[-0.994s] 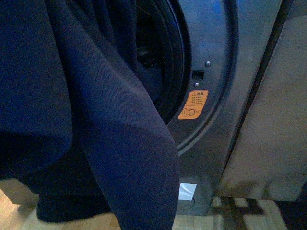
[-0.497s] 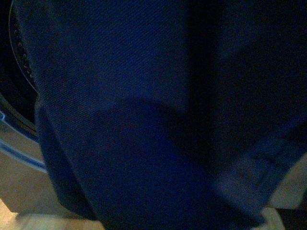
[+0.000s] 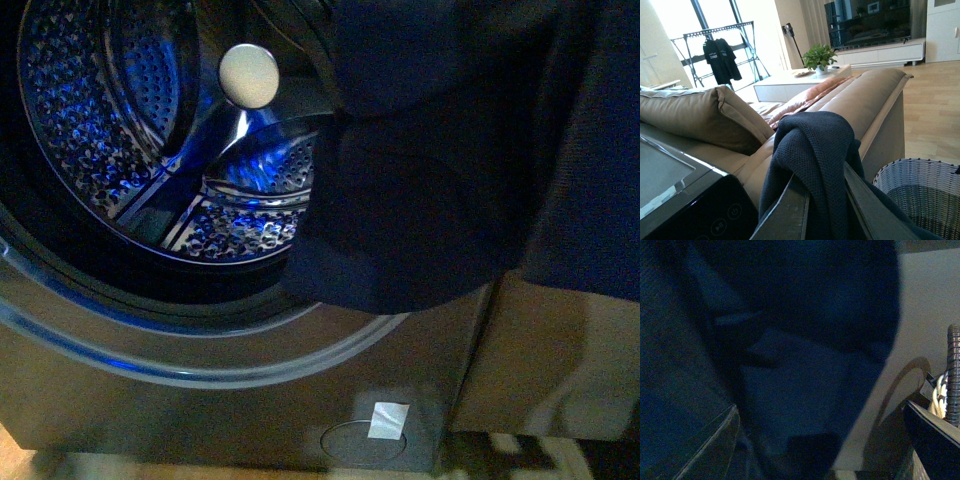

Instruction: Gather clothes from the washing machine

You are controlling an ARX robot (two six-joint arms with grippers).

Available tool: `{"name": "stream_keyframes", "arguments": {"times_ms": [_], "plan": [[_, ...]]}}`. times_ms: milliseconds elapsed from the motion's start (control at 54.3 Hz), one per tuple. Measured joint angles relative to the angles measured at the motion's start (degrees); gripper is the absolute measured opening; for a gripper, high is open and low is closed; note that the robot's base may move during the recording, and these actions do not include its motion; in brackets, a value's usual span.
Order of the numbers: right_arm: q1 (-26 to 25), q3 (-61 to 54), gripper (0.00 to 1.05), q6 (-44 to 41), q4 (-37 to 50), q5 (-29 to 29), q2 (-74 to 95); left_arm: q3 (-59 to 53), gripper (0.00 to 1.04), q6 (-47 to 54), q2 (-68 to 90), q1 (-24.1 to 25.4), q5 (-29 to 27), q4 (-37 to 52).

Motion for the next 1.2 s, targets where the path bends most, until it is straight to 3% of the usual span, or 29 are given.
{"name": "stream_keyframes", "arguments": {"times_ms": [313, 350, 368, 405, 479, 608, 865, 1197], "plan": [[-0.52, -0.04, 0.97, 0.52, 0.59, -1.07, 0.26, 0.85, 0.12, -0.57, 0.04, 0.07, -0.22, -0.04], [-2.75, -0.07, 0.97, 2.89, 3.82, -7.98, 1.53, 0.85, 0.12, -0.57, 0.09, 0.07, -0.17, -0.04], [-4.96, -0.07, 0.97, 5.6, 6.88, -15.28, 2.82, 0.85, 0.12, -0.57, 0.11, 0.07, -0.2, -0.04], [-8.15, -0.02, 0.97, 8.39, 11.08, -23.56, 4.5, 0.85, 0.12, -0.57, 0.13, 0.07, -0.2, -0.04], [-12.9, 0.28, 0.97, 15.47, 17.0, -35.85, 7.15, 0.85, 0.12, -0.57, 0.13, 0.02, -0.04, -0.07], [-15.89, 3.08, 0.97, 22.03, 22.53, -44.78, 10.62, 0.85, 0.12, -0.57, 0.13, 0.02, -0.09, -0.07], [-13.42, 12.7, 0.97, 25.81, 29.7, -43.56, 16.92, 0.85, 0.12, -0.57, 0.13, 0.02, -0.17, -0.09], [1.05, 23.26, 0.97, 16.31, 34.01, -33.79, 27.78, 0.85, 0.12, -0.57, 0.13, 0.02, -0.2, -0.09]]}}
